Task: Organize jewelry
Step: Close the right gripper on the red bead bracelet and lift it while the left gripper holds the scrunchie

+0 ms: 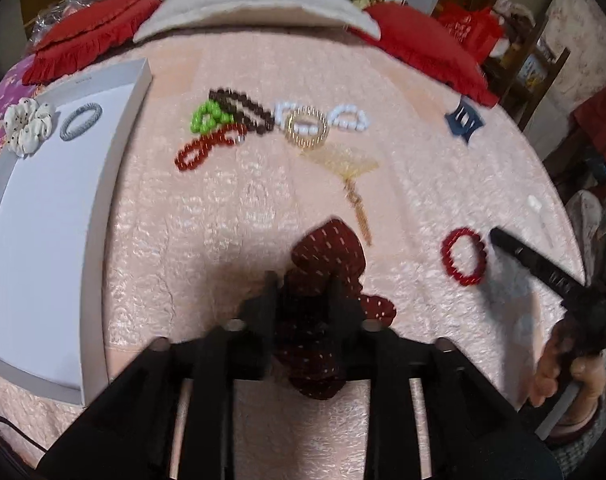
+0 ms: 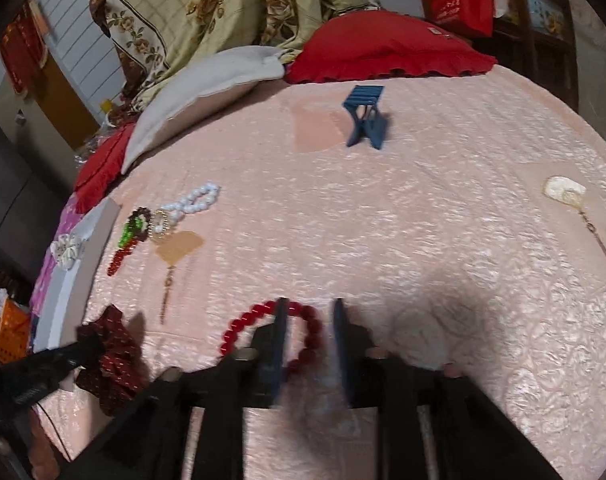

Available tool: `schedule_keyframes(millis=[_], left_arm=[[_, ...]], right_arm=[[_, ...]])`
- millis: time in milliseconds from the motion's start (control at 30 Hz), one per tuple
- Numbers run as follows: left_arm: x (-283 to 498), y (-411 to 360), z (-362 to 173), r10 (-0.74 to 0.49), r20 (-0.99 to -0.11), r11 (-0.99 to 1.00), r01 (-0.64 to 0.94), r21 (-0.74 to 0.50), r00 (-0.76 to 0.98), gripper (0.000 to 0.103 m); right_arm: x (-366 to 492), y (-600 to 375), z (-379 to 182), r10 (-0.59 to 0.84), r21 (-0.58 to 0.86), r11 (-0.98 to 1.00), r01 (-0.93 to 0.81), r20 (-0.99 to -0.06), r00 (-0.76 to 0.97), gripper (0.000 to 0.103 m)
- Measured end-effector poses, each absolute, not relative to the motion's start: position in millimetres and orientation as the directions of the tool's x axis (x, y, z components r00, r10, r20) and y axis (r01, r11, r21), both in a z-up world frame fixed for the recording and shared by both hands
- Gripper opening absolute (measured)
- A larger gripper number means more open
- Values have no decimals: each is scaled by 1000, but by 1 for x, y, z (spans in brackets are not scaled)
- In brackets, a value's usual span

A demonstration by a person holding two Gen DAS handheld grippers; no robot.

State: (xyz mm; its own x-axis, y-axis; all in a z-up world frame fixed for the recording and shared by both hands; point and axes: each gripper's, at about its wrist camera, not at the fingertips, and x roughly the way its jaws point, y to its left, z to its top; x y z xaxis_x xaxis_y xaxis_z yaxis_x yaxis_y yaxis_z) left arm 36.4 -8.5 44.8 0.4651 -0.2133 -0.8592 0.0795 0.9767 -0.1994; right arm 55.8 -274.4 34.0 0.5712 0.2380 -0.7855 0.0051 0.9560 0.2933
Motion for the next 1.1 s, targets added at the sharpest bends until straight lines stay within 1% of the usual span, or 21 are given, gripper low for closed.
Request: schedule_keyframes(millis=[33, 167, 267, 400, 467, 500, 533, 567, 733, 767, 800, 833, 900, 1100], left_arm=[[35, -5, 48, -217, -851, 976, 75, -207, 477, 34], [34, 12, 51, -227, -843, 972, 55, -230, 488, 34], [32, 17, 45, -228, -845, 971, 49, -233, 483, 35], [28, 18, 34, -281, -838, 956, 56, -290, 468, 37], [27, 13, 31, -317, -829, 945, 75, -319, 462, 40], [27, 9, 30, -328, -825, 941, 86, -326, 461, 44], [27, 6, 29, -334, -822, 940, 97, -327, 462, 48], [27, 1, 28, -336, -821, 940, 106, -325, 462, 49], [33, -15, 15, -320, -850, 947, 110, -302, 418, 49], [32, -17, 14, -310, -855, 950, 108, -292, 416, 48], [31, -19, 13, -288, -860, 957, 104, -270, 422, 33], [31, -20, 13, -271, -867, 962, 99, -253, 419, 12], [30, -19, 15, -280, -865, 959, 93, -266, 416, 11], [18, -5, 44, -296, -820, 952, 77, -297, 491, 10]], right_arm=[[55, -277, 33, 237, 294, 956, 6, -783, 575, 41], [55, -272, 30, 228, 272, 962, -8, -788, 573, 41], [54, -261, 27, 209, 226, 973, -42, -795, 570, 41], [54, -249, 21, 197, 187, 979, -76, -803, 563, 41], [54, -245, 19, 186, 172, 982, -78, -803, 566, 41], [54, -243, 19, 183, 166, 983, -81, -804, 566, 41], [54, -242, 19, 178, 158, 984, -85, -804, 567, 41], [55, -240, 18, 170, 149, 985, -84, -804, 570, 41], [54, -232, 17, 119, 86, 993, -84, -797, 592, 41], [53, -230, 16, 107, 70, 994, -85, -796, 596, 38], [52, -227, 16, 92, 49, 995, -88, -793, 602, 30], [51, -224, 16, 82, 31, 995, -94, -791, 606, 26], [51, -223, 16, 84, 30, 995, -98, -791, 606, 12], [48, -233, 29, 135, 111, 991, -77, -773, 620, 5]])
